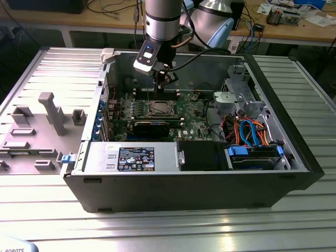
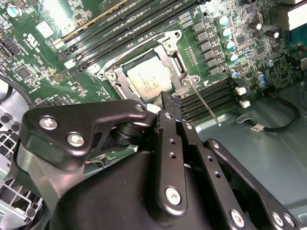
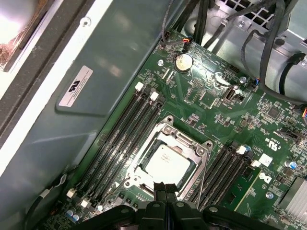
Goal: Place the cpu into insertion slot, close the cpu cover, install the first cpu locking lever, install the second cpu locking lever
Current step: 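Install the first cpu locking lever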
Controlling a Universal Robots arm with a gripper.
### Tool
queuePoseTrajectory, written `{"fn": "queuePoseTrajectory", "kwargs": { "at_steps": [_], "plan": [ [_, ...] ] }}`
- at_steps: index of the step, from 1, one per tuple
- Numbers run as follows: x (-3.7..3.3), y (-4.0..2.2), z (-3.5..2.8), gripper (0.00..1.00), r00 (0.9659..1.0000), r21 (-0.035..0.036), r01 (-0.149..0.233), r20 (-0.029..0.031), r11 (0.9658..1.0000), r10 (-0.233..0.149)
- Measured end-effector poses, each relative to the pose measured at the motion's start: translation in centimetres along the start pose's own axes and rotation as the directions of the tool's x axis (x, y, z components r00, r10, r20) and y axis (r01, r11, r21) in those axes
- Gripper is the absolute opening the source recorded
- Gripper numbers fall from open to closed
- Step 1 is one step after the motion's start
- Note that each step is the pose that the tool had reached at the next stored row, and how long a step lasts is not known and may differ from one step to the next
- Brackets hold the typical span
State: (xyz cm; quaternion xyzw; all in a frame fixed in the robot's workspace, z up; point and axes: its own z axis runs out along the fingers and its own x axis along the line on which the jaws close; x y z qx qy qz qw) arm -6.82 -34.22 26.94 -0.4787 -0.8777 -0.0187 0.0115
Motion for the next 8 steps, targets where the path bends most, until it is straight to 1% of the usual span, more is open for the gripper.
{"fn": "queuePoseTrajectory", "kwargs": {
  "at_steps": [1,3,5,6,7,8],
  "plan": [
    [0.0,0.0,0.0,0.11,1.0,0.0001,0.002,0.0,1.0,-0.002],
    [0.0,0.0,0.0,0.11,0.9998,0.0012,0.02,-0.0007,0.9998,-0.02],
    [0.0,0.0,0.0,0.11,0.9984,0.0027,0.056,-0.0017,0.9984,-0.056],
    [0.0,0.0,0.0,0.11,0.9973,0.0034,0.074,-0.0021,0.9973,-0.074],
    [0.0,0.0,0.0,0.11,0.9949,0.0044,0.1,-0.0028,0.9949,-0.1],
    [0.0,0.0,0.0,0.11,0.9915,0.0054,0.13,-0.0036,0.9915,-0.13]
  ]
}}
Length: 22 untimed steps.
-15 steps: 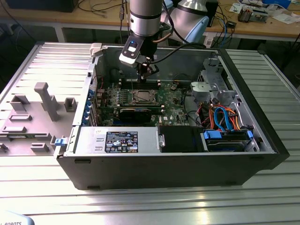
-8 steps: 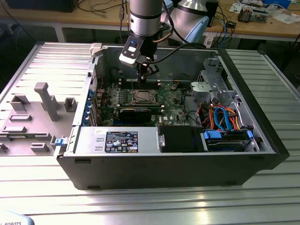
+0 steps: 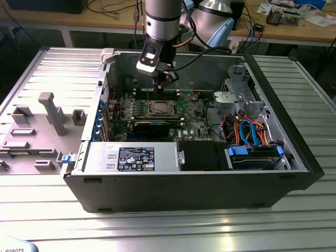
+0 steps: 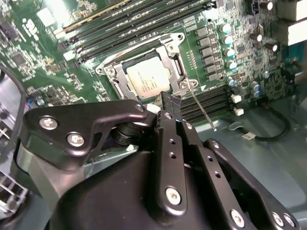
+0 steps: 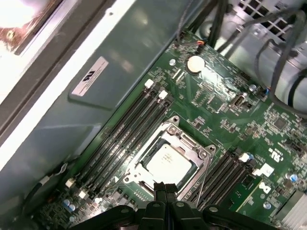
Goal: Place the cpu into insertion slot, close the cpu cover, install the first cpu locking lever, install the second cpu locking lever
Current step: 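Install the first cpu locking lever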
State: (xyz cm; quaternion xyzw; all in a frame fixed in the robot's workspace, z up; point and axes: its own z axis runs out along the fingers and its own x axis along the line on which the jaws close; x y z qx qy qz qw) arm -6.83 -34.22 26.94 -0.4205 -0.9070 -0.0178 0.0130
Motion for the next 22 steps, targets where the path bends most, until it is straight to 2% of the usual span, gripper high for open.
{"fn": "queuePoseTrajectory", "kwargs": {
  "at_steps": [2,13,14,15,17,22],
  "plan": [
    [0.0,0.0,0.0,0.11,0.9989,0.0018,0.047,-0.001,0.9989,-0.047],
    [0.0,0.0,0.0,0.11,0.9981,0.0024,0.062,-0.0014,0.9981,-0.062],
    [0.0,0.0,0.0,0.11,0.9968,0.003,0.08,-0.0018,0.9968,-0.08],
    [0.01,-0.01,0.01,0.11,0.9934,0.0043,0.115,-0.0027,0.9933,-0.115],
    [0.02,-0.02,0.04,0.11,0.9882,0.0057,0.153,-0.0037,0.9882,-0.153],
    [0.04,-0.06,0.05,0.11,0.9773,0.0076,0.212,-0.0054,0.9773,-0.212]
  ]
}}
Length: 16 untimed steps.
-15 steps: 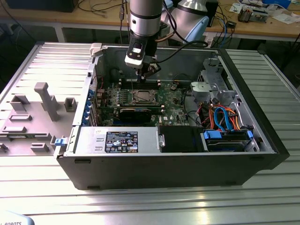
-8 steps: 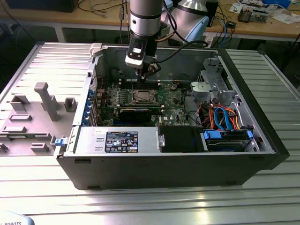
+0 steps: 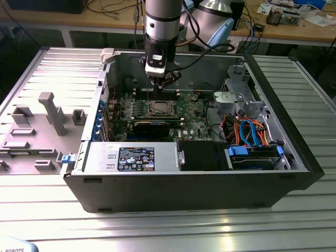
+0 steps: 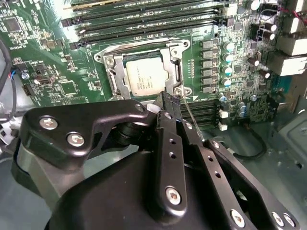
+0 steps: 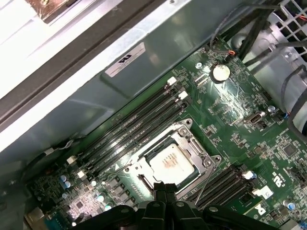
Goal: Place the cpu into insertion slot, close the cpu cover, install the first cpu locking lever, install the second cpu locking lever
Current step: 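Install the first cpu locking lever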
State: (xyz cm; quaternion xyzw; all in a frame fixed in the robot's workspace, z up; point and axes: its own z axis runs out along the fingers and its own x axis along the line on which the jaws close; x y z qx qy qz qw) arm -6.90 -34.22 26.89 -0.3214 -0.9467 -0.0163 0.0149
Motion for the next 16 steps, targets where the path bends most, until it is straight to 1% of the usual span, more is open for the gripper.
{"fn": "queuePoseTrajectory", "kwargs": {
  "at_steps": [3,5,8,16],
  "plan": [
    [0.04,-0.04,0.0,0.11,0.9994,0.0014,0.035,-0.0008,0.9994,-0.035],
    [0.05,-0.04,0.01,0.11,0.9977,0.0026,0.067,-0.0015,0.9977,-0.067],
    [0.06,-0.05,0.01,0.11,0.9951,0.0037,0.099,-0.0023,0.9951,-0.099],
    [0.06,-0.04,0.01,0.11,0.9948,0.0047,0.102,-0.0019,0.9948,-0.102]
  ]
}}
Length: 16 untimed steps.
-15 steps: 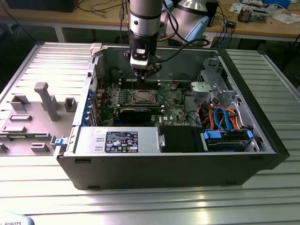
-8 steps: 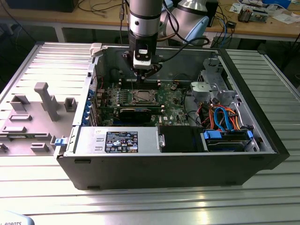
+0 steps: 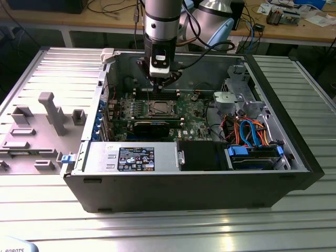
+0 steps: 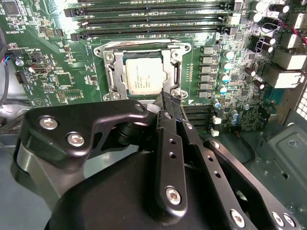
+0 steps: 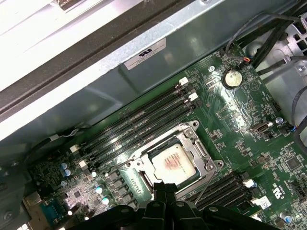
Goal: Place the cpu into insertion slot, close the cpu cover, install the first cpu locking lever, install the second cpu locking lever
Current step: 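Install the first cpu locking lever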
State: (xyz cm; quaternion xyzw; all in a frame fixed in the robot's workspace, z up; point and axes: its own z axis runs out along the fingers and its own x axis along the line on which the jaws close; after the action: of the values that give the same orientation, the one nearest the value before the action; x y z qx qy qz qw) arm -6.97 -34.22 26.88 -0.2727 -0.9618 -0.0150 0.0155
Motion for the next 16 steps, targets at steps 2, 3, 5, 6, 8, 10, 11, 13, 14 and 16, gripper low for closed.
{"fn": "queuePoseTrajectory", "kwargs": {
  "at_steps": [2,3,5,6,8,10,11,13,14,16],
  "plan": [
    [0.0,0.0,0.0,0.11,1.0,0.0001,0.0,0.0,1.0,0.0],
    [0.0,0.0,0.0,0.11,1.0,0.0001,0.0,0.0,1.0,0.0],
    [0.0,0.0,0.0,0.11,1.0,0.0002,0.0,0.0001,1.0,0.0],
    [0.0,0.0,0.0,0.11,1.0,0.0002,0.0,0.0002,1.0,0.0],
    [0.0,0.0,0.0,0.11,1.0,0.0003,0.003,0.0001,1.0,-0.003],
    [0.0,0.0,0.0,0.11,0.9999,0.0007,0.014,-0.0002,0.9999,-0.014],
    [0.0,0.0,0.0,0.11,0.9997,0.0011,0.024,-0.0003,0.9997,-0.024],
    [0.0,0.0,0.0,0.11,0.9989,0.002,0.048,-0.0009,0.9989,-0.048],
    [0.0,0.0,0.0,0.11,0.998,0.0025,0.062,-0.0012,0.998,-0.062],
    [0.0,0.0,0.0,0.11,0.9929,0.0046,0.119,-0.0026,0.9929,-0.119]
  ]
}}
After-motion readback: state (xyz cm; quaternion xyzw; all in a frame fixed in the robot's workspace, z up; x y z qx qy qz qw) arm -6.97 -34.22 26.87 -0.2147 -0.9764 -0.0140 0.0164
